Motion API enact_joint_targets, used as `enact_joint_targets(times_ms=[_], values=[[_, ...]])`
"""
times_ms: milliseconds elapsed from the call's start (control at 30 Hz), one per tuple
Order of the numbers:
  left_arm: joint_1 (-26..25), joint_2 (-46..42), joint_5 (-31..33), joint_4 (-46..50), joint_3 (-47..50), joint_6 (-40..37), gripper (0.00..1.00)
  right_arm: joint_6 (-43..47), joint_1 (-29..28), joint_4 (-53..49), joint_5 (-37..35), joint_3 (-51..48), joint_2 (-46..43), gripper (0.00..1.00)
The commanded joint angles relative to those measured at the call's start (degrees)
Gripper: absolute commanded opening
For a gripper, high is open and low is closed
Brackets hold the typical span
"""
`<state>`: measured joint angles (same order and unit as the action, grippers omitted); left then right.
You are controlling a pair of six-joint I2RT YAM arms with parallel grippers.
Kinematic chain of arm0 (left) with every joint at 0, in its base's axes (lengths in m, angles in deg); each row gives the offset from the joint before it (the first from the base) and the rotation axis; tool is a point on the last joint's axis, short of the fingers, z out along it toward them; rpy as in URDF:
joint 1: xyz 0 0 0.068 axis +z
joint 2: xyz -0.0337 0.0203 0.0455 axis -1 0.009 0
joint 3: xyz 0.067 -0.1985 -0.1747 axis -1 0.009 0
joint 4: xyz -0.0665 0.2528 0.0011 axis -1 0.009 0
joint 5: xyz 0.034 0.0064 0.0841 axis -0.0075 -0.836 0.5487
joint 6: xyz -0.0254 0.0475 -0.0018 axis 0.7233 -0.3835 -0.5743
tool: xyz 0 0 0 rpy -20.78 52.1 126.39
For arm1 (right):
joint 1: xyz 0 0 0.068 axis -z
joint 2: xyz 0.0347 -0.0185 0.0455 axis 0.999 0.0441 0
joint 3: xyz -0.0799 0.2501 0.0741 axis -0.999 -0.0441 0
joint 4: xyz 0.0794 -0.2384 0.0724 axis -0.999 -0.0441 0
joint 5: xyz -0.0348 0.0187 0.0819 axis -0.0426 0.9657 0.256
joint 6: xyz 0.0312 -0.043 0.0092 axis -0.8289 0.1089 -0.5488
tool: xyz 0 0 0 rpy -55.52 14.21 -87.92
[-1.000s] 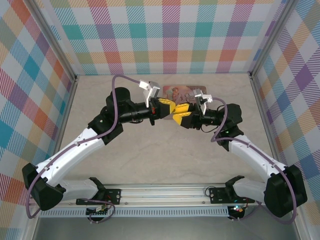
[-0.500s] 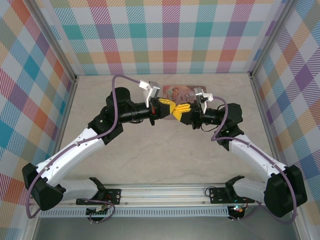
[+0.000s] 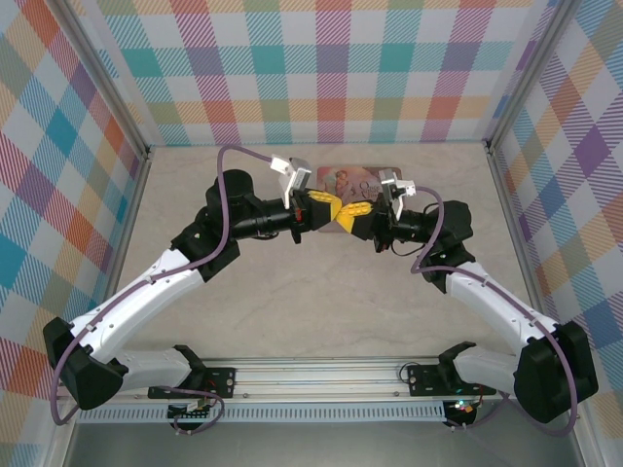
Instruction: Unlock a padlock with a key
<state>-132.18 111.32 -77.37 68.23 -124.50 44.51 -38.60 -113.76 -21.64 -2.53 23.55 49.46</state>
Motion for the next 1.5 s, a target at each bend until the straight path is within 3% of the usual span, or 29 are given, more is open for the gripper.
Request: enact_joint_targets(times_ms=[0, 100, 200, 333, 467, 600, 767, 967, 1167, 1467], values=[[-0.96, -1.2, 2.28, 0.1, -0.49, -0.82, 0.24, 3.59, -0.27, -4.02, -1.05, 1.46, -2.52, 0.0], [-0.9, -2.29, 6.6, 1.98, -0.49, -1.67, 0.44, 8.61, -0.26, -13.23, -3.65, 1.19, -4.86, 0.0], [-0.7, -3.3, 16.43, 6.03, -0.96, -1.73, 0.64, 14.98, -0.24, -27.38, -8.48, 1.47, -7.21, 0.0], [2.16, -1.88, 28.0, 13.47, -2.29, 1.55, 0.82, 21.19, -0.26, -42.71, -17.84, 0.72, -9.2, 0.0], [7.72, 2.71, 30.49, 16.92, -2.14, 8.85, 1.0, 21.99, -0.3, -51.26, -28.61, -1.1, -9.93, 0.0], [11.59, 10.25, 29.78, 15.53, -1.57, 11.84, 1.0, 20.35, -0.24, -53.92, -36.58, -4.23, -10.82, 0.0], [12.73, 22.89, 27.2, 14.61, -7.27, 11.74, 1.0, 19.17, -0.26, -57.38, -41.61, -5.63, -11.3, 0.0], [12.99, 38.07, 24.79, 16.49, -18.27, 12.62, 1.0, 18.53, -0.26, -58.62, -42.55, -6.9, -13.14, 0.0], [13.08, 47.9, 24.88, 20.62, -26.74, 12.76, 1.0, 18.33, -0.23, -60.57, -43.68, -7.69, -14.91, 0.0], [13.43, 54.55, 25.49, 24.85, -31.21, 10.79, 1.0, 18.07, -0.26, -61.34, -44.18, -8.01, -15.4, 0.0]])
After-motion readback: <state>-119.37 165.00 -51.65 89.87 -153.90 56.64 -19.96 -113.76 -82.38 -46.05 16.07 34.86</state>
